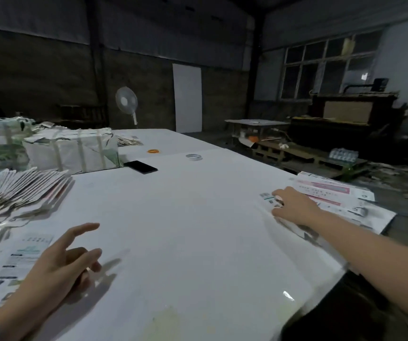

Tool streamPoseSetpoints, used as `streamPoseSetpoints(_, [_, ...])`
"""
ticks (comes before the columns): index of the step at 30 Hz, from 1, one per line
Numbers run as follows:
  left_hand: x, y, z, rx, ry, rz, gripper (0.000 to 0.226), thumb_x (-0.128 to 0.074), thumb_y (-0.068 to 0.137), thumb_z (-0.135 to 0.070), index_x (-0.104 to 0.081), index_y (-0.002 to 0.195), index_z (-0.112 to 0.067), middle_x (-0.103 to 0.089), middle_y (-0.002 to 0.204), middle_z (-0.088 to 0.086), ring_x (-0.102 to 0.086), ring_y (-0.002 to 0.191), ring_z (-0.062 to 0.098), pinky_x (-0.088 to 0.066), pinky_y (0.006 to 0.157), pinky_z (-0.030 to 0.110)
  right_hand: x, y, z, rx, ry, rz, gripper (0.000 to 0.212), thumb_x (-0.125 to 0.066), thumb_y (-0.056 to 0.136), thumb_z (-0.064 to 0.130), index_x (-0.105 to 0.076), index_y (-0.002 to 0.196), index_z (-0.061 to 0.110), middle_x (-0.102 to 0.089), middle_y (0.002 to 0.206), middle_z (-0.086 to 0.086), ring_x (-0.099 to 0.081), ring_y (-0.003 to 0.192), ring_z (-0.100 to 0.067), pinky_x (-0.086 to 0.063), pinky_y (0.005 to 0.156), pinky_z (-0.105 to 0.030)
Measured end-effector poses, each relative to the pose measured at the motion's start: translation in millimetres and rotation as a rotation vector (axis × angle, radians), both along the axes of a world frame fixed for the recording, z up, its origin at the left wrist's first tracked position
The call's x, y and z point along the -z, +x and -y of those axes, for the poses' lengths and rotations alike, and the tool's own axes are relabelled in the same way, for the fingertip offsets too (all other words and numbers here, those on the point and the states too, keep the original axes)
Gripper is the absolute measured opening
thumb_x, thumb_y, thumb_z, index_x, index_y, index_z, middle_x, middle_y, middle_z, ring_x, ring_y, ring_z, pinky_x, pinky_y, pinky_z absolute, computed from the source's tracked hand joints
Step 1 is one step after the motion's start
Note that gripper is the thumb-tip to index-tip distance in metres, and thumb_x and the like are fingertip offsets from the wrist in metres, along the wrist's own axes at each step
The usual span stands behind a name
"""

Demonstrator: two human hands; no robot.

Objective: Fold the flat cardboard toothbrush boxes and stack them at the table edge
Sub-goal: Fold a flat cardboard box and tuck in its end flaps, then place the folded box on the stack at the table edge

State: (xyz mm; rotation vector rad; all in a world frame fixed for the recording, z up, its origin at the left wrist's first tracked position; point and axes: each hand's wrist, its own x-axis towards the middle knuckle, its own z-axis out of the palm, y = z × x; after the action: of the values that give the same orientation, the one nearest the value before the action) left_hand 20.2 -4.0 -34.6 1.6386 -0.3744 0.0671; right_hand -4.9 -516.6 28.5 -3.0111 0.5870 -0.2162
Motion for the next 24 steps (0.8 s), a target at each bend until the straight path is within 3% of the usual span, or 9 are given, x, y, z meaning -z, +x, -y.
streamPoseSetpoints(5, [1.4,4.2,-1.5,-0.026,0.009,-0.041,0.039,-0.066,0.092,-0.011,-0.066,0.124,-0.034,-0.061,0.07,0.027,-0.044,0.042,0.025,-0.03,0.038,0.037,5.9,4.1,27.0,0.079,-0.229,0.094,0.049,-0.053,0.093,0.028,-0.045,0.141,0.027,-0.041,0.14,-0.002,-0.038,0.127,-0.027,-0.044,0.097,-0.04])
streamPoseSetpoints(8, [-0.7,5.0,-0.2,-0.058,0.047,-0.055,0.035,-0.065,0.093,-0.013,-0.067,0.122,-0.031,-0.059,0.069,0.027,-0.045,0.042,0.025,-0.025,0.034,0.043,5.3,13.8,-4.3,0.03,-0.074,0.195,0.047,-0.054,0.093,0.027,-0.048,0.139,0.027,-0.041,0.141,-0.001,-0.037,0.129,-0.026,-0.039,0.103,-0.04])
streamPoseSetpoints(11, [0.1,0.7,2.8,-0.096,0.088,-0.024,0.029,-0.065,0.094,-0.011,-0.07,0.115,-0.031,-0.061,0.067,0.022,-0.045,0.042,0.023,-0.033,0.041,0.035,5.0,24.6,-66.3,-0.166,0.097,0.243,0.041,-0.055,0.093,0.027,-0.053,0.134,0.028,-0.042,0.141,0.003,-0.037,0.132,-0.022,-0.038,0.101,-0.037])
streamPoseSetpoints(14, [-4.7,-4.9,6.7,-0.267,0.349,0.157,0.028,-0.064,0.095,-0.008,-0.072,0.1,-0.035,-0.067,0.063,0.005,-0.055,0.044,0.018,-0.04,0.043,0.024,5.2,29.5,-139.1,-0.388,0.215,0.269,0.036,-0.055,0.093,0.027,-0.058,0.129,0.027,-0.046,0.139,0.006,-0.041,0.129,-0.017,-0.041,0.103,-0.037])
streamPoseSetpoints(16, [-10.6,-12.0,9.2,-0.407,0.59,0.321,0.025,-0.068,0.089,-0.011,-0.07,0.098,-0.034,-0.067,0.063,-0.006,-0.061,0.057,0.009,-0.047,0.058,0.03,5.4,31.6,-189.5,-0.52,0.336,0.278,0.031,-0.057,0.093,0.026,-0.062,0.124,0.026,-0.05,0.135,0.006,-0.046,0.123,-0.015,-0.042,0.101,-0.034])
streamPoseSetpoints(17, [-13.3,-15.6,9.8,-0.464,0.711,0.381,0.023,-0.07,0.087,-0.014,-0.07,0.103,-0.031,-0.069,0.07,-0.009,-0.063,0.068,0.013,-0.048,0.064,0.033,5.5,31.8,-215.8,-0.574,0.444,0.276,0.028,-0.059,0.092,0.024,-0.064,0.119,0.027,-0.052,0.132,0.007,-0.049,0.119,-0.014,-0.043,0.097,-0.031])
streamPoseSetpoints(19, [-15.9,-17.9,8.5,-0.562,1.016,0.431,0.03,-0.069,0.086,-0.027,-0.067,0.117,-0.029,-0.071,0.106,-0.005,-0.061,0.104,0.028,-0.046,0.087,0.046,5.6,32.8,-265.0,-0.655,0.716,0.26,0.02,-0.061,0.091,0.022,-0.066,0.108,0.032,-0.055,0.125,0.008,-0.054,0.109,-0.011,-0.045,0.083,-0.024])
streamPoseSetpoints(21, [-17.9,-18.2,5.9,-0.571,1.344,0.284,0.041,-0.053,0.094,-0.046,-0.053,0.133,-0.036,-0.053,0.144,-0.001,-0.041,0.137,0.035,-0.03,0.107,0.057,6.2,36.3,-304.8,-0.717,0.893,0.228,0.018,-0.062,0.091,0.021,-0.066,0.102,0.034,-0.057,0.12,0.008,-0.058,0.099,-0.008,-0.045,0.069,-0.021])
streamPoseSetpoints(24, [-19.2,-13.9,-3.6,-0.545,1.491,0.015,0.044,-0.028,0.101,-0.053,-0.039,0.141,-0.037,-0.032,0.158,-0.001,-0.025,0.143,0.044,-0.027,0.112,0.06,16.4,40.9,-342.8,-0.758,1.012,0.214,0.017,-0.063,0.091,0.017,-0.067,0.098,0.032,-0.061,0.111,0.008,-0.058,0.082,-0.003,-0.045,0.064,-0.019])
